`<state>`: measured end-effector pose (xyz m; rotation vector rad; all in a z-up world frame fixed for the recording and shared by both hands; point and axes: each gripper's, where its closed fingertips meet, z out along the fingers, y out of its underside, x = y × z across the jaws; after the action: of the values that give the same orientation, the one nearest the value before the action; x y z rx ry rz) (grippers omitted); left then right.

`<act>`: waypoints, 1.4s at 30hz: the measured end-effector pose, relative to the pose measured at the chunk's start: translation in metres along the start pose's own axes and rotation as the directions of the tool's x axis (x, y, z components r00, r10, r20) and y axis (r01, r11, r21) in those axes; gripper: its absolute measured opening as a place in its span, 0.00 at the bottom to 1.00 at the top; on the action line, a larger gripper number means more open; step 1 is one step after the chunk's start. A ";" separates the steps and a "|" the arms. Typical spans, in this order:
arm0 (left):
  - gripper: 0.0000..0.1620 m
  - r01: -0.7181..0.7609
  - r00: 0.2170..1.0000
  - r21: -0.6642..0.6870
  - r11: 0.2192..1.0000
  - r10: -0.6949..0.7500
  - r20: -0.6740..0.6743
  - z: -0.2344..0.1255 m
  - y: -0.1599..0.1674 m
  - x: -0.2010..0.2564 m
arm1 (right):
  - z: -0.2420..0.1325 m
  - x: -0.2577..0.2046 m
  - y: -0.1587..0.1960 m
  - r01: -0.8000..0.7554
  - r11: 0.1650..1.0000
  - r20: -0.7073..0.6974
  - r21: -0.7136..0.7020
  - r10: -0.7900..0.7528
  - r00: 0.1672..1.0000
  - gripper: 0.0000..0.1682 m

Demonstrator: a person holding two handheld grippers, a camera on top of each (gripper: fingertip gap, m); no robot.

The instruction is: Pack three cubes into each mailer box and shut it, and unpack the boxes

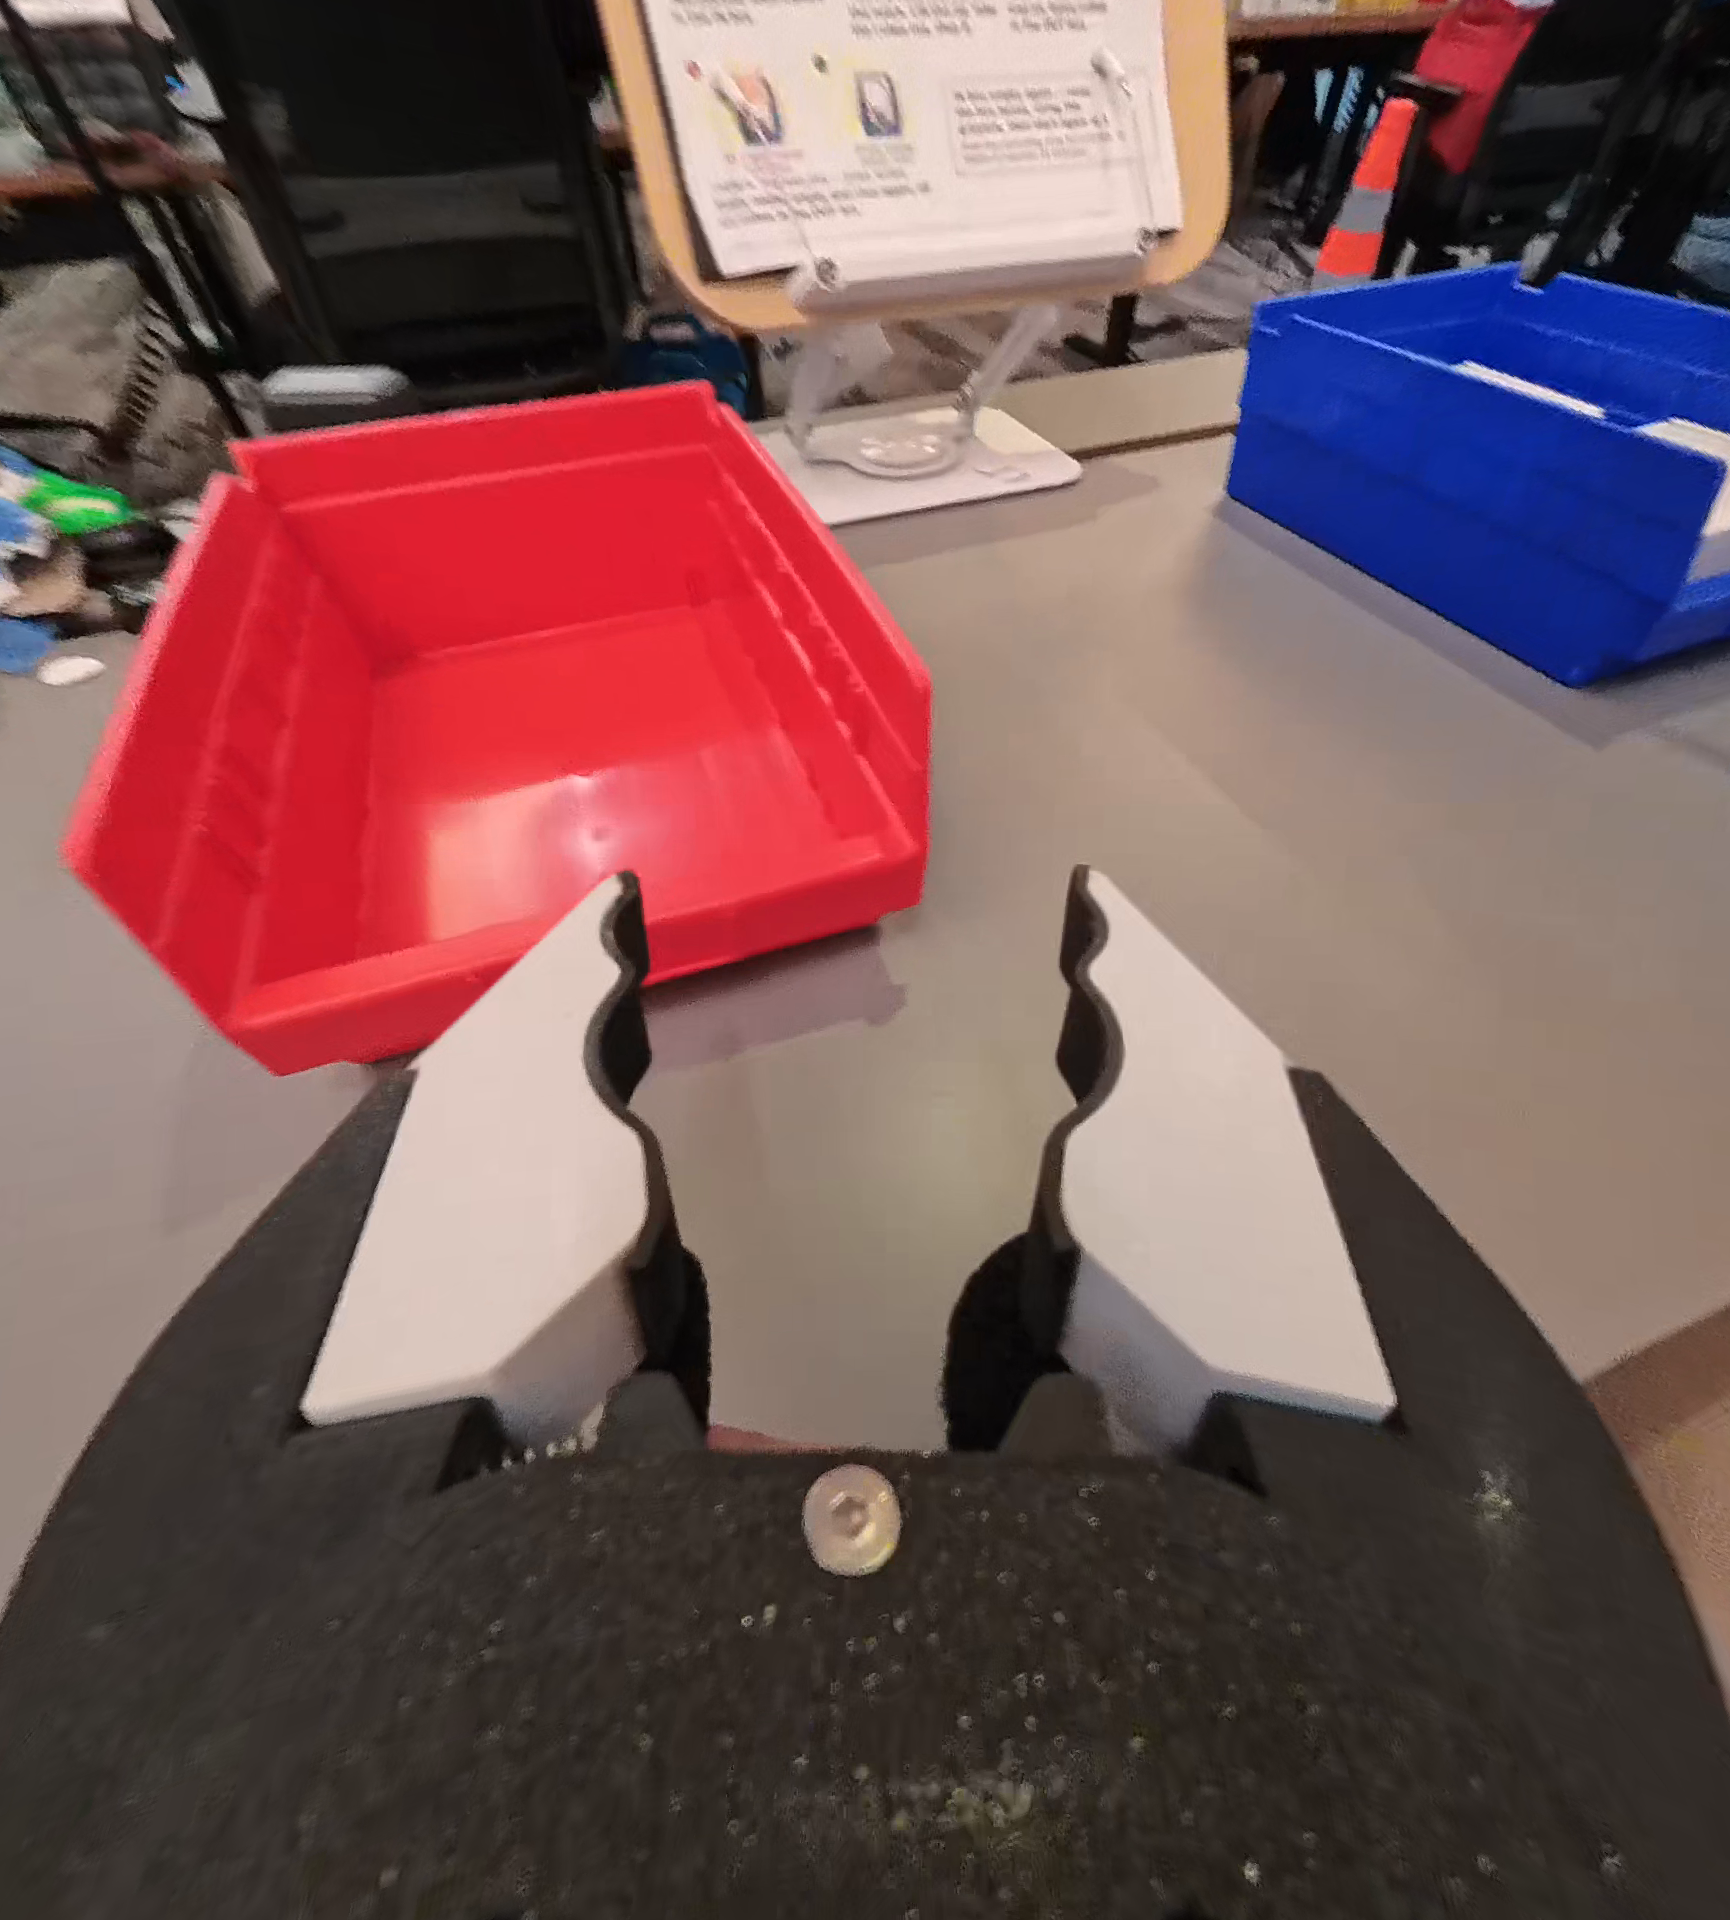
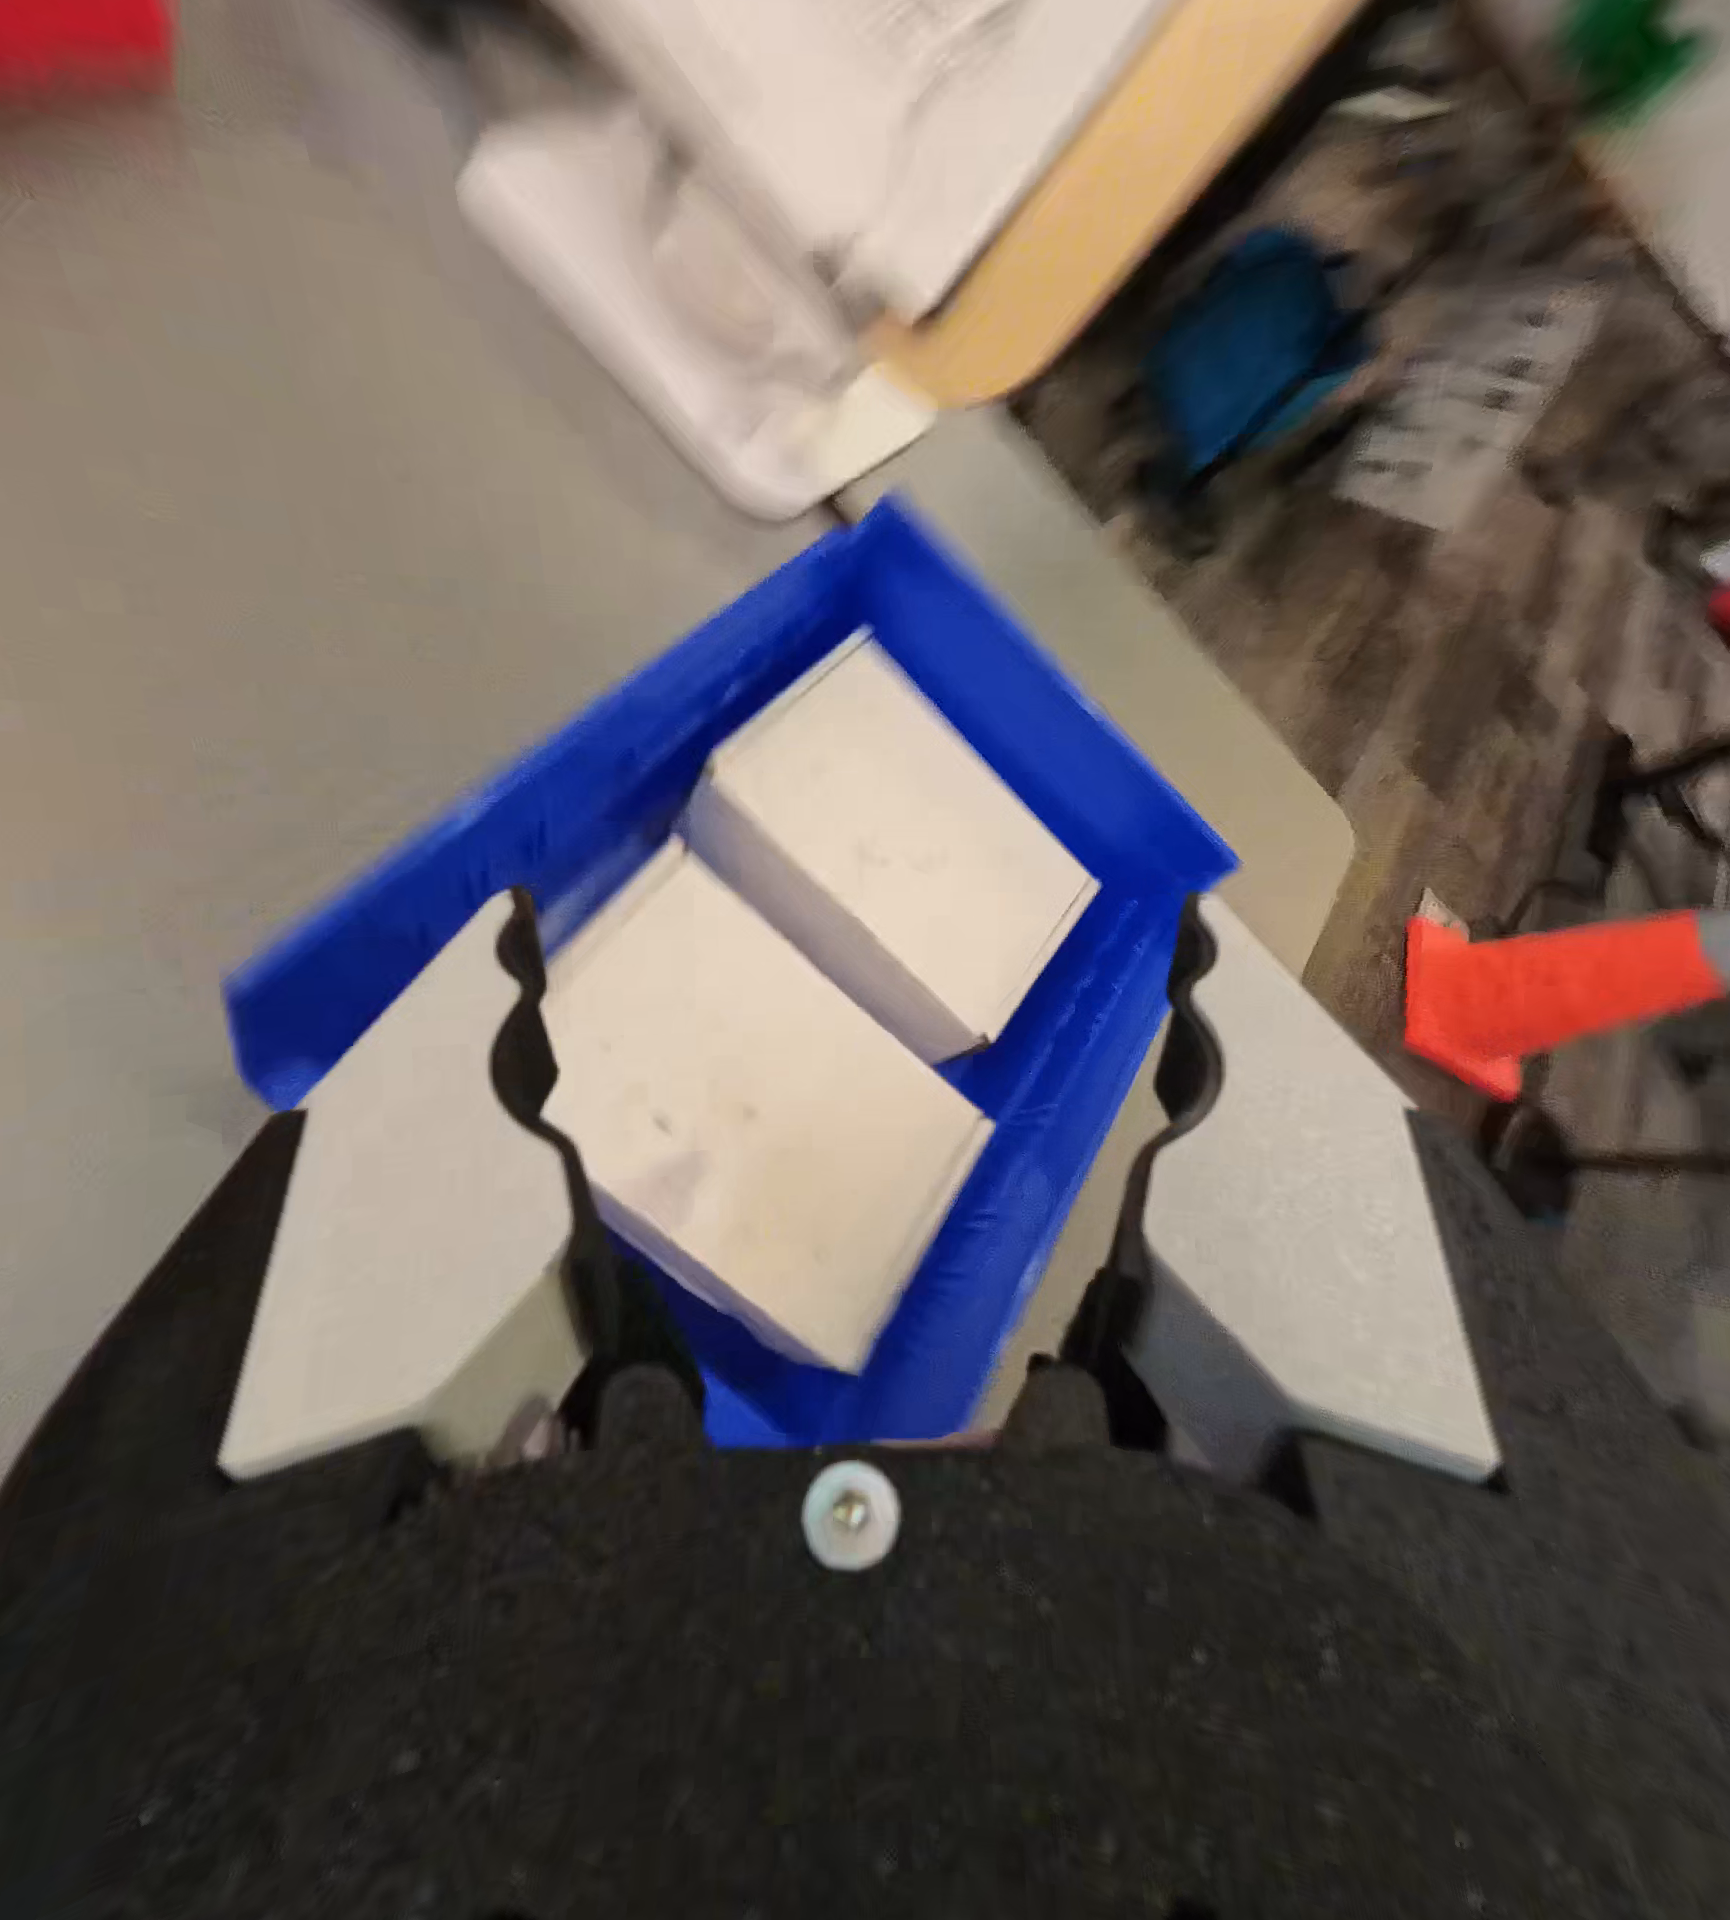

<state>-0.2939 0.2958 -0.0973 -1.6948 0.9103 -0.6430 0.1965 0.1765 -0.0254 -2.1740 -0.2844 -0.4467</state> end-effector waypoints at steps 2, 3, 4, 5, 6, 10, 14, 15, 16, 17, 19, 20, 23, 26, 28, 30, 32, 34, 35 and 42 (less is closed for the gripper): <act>0.43 -0.035 0.998 0.014 0.999 0.034 0.051 -0.004 0.001 -0.014 | -0.019 -0.014 0.011 -0.313 0.941 -0.086 0.126 0.325 0.942 0.58; 0.40 -0.055 0.995 0.000 0.999 0.055 0.082 -0.006 0.004 -0.021 | -0.023 -0.032 0.024 -0.434 0.886 -0.079 0.162 0.450 0.890 0.58; 0.39 -0.071 0.991 -0.021 0.997 0.073 0.112 -0.007 0.008 -0.028 | -0.026 -0.053 0.038 -0.516 0.834 -0.064 0.197 0.536 0.842 0.58; 0.36 -0.077 0.986 -0.044 0.996 0.083 0.145 -0.008 0.012 -0.034 | -0.029 -0.073 0.053 -0.566 0.792 -0.056 0.230 0.591 0.804 0.57; 0.35 -0.071 0.981 -0.065 0.995 0.082 0.174 -0.008 0.016 -0.041 | -0.034 -0.088 0.068 -0.602 0.754 -0.071 0.264 0.637 0.768 0.53; 0.34 -0.049 0.977 -0.116 0.992 0.072 0.200 -0.005 0.026 -0.048 | -0.054 -0.104 0.091 -0.444 0.859 -0.265 0.254 0.503 0.822 0.43; 0.33 -0.084 0.969 -0.132 0.988 0.112 0.219 -0.001 0.027 -0.048 | -0.049 -0.108 0.106 -0.469 0.857 -0.281 0.214 0.514 0.811 0.37; 0.34 -0.069 0.970 -0.129 0.989 0.096 0.222 0.000 0.027 -0.048 | -0.044 -0.113 0.111 -0.515 0.838 -0.250 0.179 0.545 0.800 0.37; 0.34 -0.039 0.973 -0.126 0.991 0.066 0.219 0.000 0.027 -0.047 | -0.041 -0.115 0.112 -0.555 0.815 -0.221 0.167 0.579 0.785 0.37; 0.34 0.000 0.980 -0.127 0.992 0.026 0.200 0.002 0.028 -0.044 | -0.038 -0.117 0.112 -0.587 0.792 -0.192 0.171 0.611 0.768 0.37; 0.34 0.080 0.986 -0.140 0.987 -0.059 0.155 0.004 0.032 -0.037 | -0.034 -0.120 0.113 -0.621 0.768 -0.155 0.157 0.640 0.753 0.37; 0.35 0.109 0.986 -0.146 0.983 -0.089 0.139 0.005 0.034 -0.035 | -0.032 -0.120 0.116 -0.621 0.771 -0.153 0.139 0.637 0.756 0.37; 0.36 0.136 0.984 -0.161 0.978 -0.115 0.133 0.009 0.038 -0.035 | -0.029 -0.118 0.121 -0.619 0.775 -0.162 0.125 0.631 0.758 0.37; 0.36 0.099 0.985 -0.167 0.981 -0.073 0.156 0.012 0.040 -0.040 | -0.025 -0.117 0.122 -0.643 0.756 -0.143 0.118 0.654 0.743 0.37; 0.38 0.067 0.987 -0.148 0.987 -0.044 0.154 0.014 0.037 -0.040 | -0.024 -0.117 0.120 -0.646 0.754 -0.135 0.120 0.657 0.741 0.37; 0.41 0.041 0.991 -0.111 0.993 -0.026 0.134 0.016 0.032 -0.038 | -0.024 -0.116 0.118 -0.629 0.767 -0.146 0.131 0.642 0.753 0.37; 0.44 0.008 0.992 -0.090 0.996 0.003 0.125 0.017 0.031 -0.036 | -0.026 -0.116 0.116 -0.609 0.780 -0.151 0.142 0.625 0.766 0.37; 0.44 -0.025 0.992 -0.083 0.996 0.035 0.124 0.017 0.030 -0.035 | -0.026 -0.119 0.115 -0.600 0.789 -0.144 0.135 0.614 0.776 0.38; 0.44 -0.033 0.992 -0.073 0.997 0.041 0.119 0.017 0.028 -0.034 | -0.027 -0.120 0.113 -0.597 0.790 -0.138 0.140 0.612 0.778 0.38; 0.41 -0.166 0.973 0.061 0.984 0.153 0.171 0.020 -0.004 -0.028 | -0.029 -0.120 0.112 -0.599 0.785 -0.130 0.156 0.618 0.775 0.38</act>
<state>-0.2931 0.3302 -0.0983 -1.5644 0.8818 -0.4168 0.1216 0.0817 -0.1403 -1.9627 0.4878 -0.2345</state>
